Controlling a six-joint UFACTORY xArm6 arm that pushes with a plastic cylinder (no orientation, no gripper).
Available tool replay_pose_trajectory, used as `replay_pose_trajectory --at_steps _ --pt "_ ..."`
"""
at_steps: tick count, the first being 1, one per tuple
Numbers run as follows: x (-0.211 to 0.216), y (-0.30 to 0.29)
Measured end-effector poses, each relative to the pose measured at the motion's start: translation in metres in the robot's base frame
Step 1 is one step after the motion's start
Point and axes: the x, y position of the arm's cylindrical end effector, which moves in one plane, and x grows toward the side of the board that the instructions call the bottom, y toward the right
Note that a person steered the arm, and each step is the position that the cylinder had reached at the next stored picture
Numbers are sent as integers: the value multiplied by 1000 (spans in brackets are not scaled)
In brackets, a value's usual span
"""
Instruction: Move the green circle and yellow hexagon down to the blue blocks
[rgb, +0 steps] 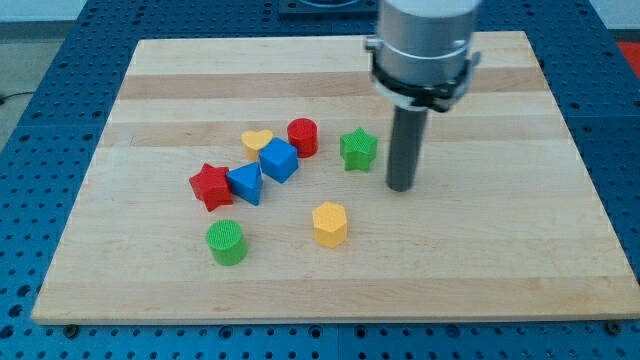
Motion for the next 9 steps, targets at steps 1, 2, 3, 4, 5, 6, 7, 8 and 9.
replay_pose_trajectory --at_steps 1,2,3,4,5,6,7,8,9 --pt "48 -17" --pt "64 -77" --pt "64 -105" --pt "71 -107" --pt "105 -122" --pt "113 -207" --pt "105 -265" --pt "68 -242" --pt "66 -218"
